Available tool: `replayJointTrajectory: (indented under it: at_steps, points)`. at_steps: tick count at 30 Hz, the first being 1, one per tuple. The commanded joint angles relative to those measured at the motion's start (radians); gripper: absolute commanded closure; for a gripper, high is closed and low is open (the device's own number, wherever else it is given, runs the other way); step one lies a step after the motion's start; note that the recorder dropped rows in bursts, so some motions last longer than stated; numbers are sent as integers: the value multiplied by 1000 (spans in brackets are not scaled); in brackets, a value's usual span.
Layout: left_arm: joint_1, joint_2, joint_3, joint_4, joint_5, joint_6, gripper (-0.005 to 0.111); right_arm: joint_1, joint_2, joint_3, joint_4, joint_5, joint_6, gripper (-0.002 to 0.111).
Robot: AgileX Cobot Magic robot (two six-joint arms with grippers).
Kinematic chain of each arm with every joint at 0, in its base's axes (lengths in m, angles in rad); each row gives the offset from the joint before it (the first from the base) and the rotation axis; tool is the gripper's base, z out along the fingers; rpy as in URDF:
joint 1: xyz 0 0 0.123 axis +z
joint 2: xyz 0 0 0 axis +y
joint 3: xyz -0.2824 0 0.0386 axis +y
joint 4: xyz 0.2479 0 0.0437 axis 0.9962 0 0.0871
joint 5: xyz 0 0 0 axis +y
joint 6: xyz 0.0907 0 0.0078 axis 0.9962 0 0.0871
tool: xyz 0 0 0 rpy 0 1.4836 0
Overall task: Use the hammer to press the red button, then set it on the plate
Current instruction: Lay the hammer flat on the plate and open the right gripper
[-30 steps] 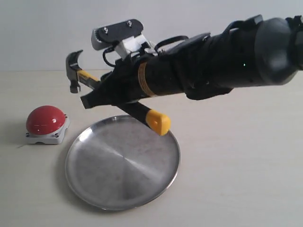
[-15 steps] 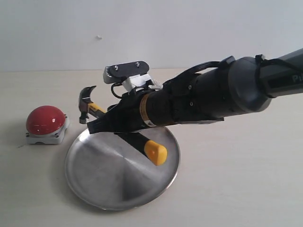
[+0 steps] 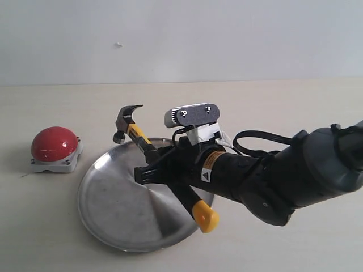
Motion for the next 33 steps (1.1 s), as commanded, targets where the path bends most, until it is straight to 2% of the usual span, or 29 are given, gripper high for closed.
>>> replayJointTrajectory:
  at_steps: [1,10,23,30,33]
  points:
    - [-5,-5,-2,-8,-4,3,107,-2,31,-6,3,-146,74,108]
    - [-5,-5,-2,-8,-4,3,107,-2,111,-6,29,-275,177,108]
    - [-5,-5,-2,-8,-4,3,107,-2,111,-6,35,-241,231,108]
    - [-5,-5,-2,-8,-4,3,107,-2,111,-6,25,-195,382,108]
    - [-5,-5,-2,-8,-4,3,107,-2,111,-6,28,-193,380,108]
